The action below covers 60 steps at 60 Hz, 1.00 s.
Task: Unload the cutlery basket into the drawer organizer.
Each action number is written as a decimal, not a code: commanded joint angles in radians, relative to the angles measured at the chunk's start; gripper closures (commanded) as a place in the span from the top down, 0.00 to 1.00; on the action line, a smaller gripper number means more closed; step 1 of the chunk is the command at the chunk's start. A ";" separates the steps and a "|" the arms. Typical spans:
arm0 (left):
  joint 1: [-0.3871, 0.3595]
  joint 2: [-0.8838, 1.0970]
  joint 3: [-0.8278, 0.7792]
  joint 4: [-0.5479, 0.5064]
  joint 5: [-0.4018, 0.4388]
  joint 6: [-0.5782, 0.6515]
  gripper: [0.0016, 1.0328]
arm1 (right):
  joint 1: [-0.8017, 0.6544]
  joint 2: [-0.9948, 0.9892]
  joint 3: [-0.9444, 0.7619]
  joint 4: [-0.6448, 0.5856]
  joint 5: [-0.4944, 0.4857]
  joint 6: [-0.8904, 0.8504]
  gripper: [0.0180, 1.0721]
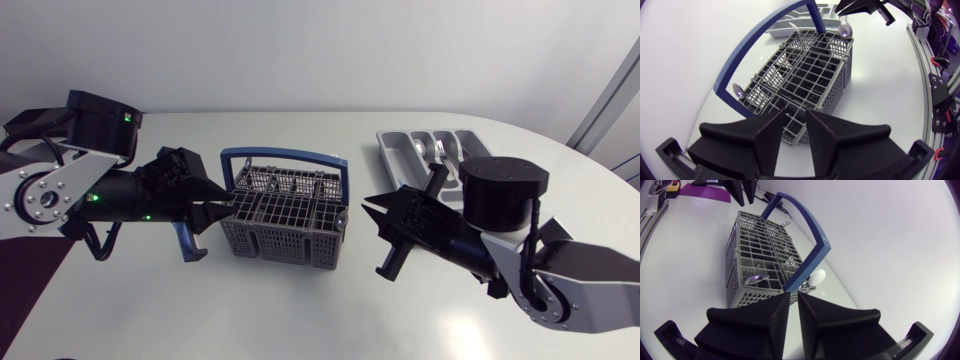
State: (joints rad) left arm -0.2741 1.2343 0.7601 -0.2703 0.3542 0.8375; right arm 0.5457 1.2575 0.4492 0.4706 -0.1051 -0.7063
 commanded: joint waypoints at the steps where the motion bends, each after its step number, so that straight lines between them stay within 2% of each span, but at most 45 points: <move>1: -0.016 -0.033 -0.001 -0.010 -0.006 -0.012 0.32 | -0.007 0.026 0.037 -0.006 -0.004 0.013 0.14; 22: -0.047 -0.088 -0.025 -0.033 -0.024 -0.014 0.32 | 0.034 0.154 0.154 0.007 -0.004 0.028 0.12; 40: -0.068 -0.082 -0.024 -0.033 -0.031 -0.014 0.32 | 0.011 0.237 0.198 0.043 -0.004 0.018 0.12; 60: -0.108 -0.042 -0.002 -0.030 -0.049 -0.012 0.32 | -0.023 0.241 0.212 0.048 -0.018 0.008 0.13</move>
State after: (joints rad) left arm -0.3676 1.1675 0.7582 -0.2977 0.3115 0.8371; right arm 0.5343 1.5021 0.6453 0.5049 -0.1215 -0.7029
